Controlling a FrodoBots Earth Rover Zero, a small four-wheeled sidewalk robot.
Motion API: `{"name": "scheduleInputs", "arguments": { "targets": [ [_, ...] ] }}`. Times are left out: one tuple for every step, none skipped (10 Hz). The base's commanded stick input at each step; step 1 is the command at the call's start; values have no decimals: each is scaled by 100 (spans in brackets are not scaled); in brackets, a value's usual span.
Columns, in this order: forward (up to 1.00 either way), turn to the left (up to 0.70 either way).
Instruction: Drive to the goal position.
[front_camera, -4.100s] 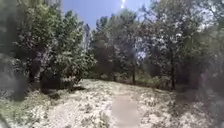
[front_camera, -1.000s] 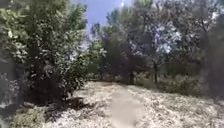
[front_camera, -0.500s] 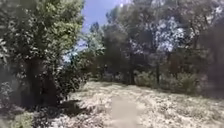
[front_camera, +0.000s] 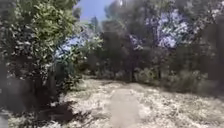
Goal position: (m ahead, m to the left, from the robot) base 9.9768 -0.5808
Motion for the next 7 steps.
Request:
{"name": "scheduleInputs", "arguments": {
  "targets": [
    [50,0],
    [50,0],
    [50,0],
    [50,0],
    [50,0],
    [50,0],
    [50,0]
  ]
}}
